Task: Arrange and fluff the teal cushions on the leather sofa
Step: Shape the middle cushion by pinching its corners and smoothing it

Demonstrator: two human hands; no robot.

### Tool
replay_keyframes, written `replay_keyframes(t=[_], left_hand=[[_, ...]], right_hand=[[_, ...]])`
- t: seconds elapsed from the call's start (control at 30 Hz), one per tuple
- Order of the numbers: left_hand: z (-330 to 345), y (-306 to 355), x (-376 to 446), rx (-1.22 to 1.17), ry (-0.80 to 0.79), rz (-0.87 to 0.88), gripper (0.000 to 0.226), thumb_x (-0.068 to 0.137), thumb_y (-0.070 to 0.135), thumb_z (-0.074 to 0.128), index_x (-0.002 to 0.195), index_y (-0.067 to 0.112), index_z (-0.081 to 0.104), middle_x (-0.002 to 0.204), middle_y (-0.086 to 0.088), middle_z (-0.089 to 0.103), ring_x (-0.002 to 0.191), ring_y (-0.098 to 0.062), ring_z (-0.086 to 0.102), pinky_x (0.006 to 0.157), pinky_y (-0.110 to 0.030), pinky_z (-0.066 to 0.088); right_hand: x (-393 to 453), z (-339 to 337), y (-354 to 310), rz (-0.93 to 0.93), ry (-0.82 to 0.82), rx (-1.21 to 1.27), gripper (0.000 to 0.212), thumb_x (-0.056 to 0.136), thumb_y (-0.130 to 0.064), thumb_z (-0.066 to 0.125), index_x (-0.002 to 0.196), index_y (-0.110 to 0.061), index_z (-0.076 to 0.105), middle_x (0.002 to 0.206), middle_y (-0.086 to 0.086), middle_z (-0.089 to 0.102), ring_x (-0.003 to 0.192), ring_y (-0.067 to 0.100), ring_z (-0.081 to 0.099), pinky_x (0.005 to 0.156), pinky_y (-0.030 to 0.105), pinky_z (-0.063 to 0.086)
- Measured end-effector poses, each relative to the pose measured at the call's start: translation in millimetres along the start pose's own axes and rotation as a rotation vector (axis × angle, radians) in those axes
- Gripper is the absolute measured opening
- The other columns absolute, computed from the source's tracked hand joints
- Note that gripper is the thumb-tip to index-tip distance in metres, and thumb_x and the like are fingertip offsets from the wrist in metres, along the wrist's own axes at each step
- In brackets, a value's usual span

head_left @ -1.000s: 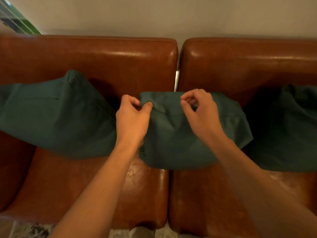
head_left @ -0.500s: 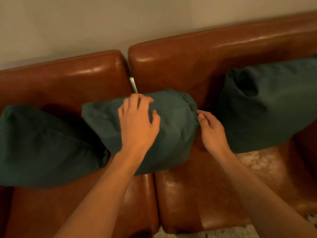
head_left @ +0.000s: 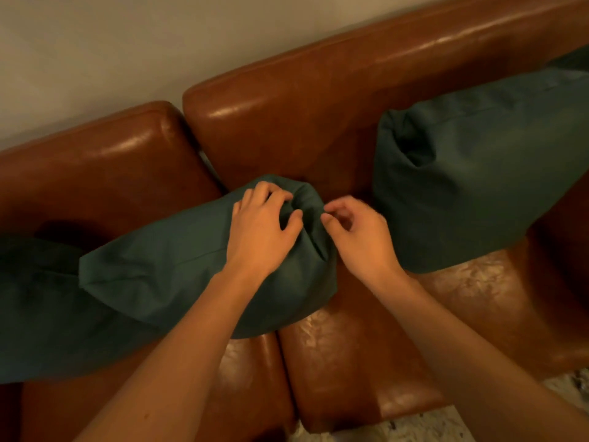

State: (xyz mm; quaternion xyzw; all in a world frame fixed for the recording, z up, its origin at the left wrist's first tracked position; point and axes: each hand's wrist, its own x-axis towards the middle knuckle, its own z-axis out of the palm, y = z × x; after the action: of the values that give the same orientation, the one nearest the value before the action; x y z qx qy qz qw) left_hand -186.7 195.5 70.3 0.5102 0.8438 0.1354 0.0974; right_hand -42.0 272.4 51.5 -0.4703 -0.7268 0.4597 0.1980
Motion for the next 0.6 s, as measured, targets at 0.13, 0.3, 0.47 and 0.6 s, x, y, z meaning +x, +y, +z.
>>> replay_keyframes(t=[0.13,0.3,0.47,0.6], left_hand=[[-1.4,-2.1,-11.9,0.006,0.002,0.001,0.047,0.086,0.049,0.038,0.114,0.020,0.062,0.114,0.002,0.053,0.108,-0.019,0.049,0.090,-0.036,0.036],[-5.1,-12.4,-14.6,-0.020,0.017,0.016,0.043,0.086,0.046,0.042,0.111,0.019,0.064,0.111,0.001,0.055,0.108,-0.020,0.051,0.088,-0.037,0.038],[-8.6,-24.0,-17.3,-0.061,0.054,0.000,0.035,0.085,0.041,0.049,0.107,0.019,0.065,0.108,0.002,0.056,0.106,-0.019,0.052,0.087,-0.035,0.038],[-14.4,-35.9,-24.0,-0.123,0.108,-0.021,0.028,0.084,0.037,0.050,0.100,0.018,0.063,0.105,0.002,0.056,0.104,-0.020,0.053,0.088,-0.040,0.041]], right_hand=[[32.5,11.9,-17.8,-0.162,-0.184,-0.419,0.036,0.083,-0.034,0.068,0.118,-0.028,0.063,0.112,0.000,0.052,0.109,0.025,0.048,0.090,0.043,0.044],[45.3,23.3,-19.3,-0.258,-0.271,-0.588,0.033,0.087,-0.027,0.065,0.120,-0.025,0.062,0.116,0.000,0.050,0.115,0.024,0.045,0.091,0.039,0.036],[40.2,26.5,-8.4,-0.317,-0.141,-0.378,0.016,0.086,-0.022,0.068,0.102,-0.023,0.071,0.098,-0.005,0.060,0.100,0.021,0.055,0.087,0.044,0.046],[35.5,26.5,-6.2,-0.252,-0.119,-0.057,0.012,0.085,-0.019,0.072,0.097,-0.021,0.075,0.090,-0.005,0.063,0.085,0.009,0.057,0.080,0.029,0.048]])
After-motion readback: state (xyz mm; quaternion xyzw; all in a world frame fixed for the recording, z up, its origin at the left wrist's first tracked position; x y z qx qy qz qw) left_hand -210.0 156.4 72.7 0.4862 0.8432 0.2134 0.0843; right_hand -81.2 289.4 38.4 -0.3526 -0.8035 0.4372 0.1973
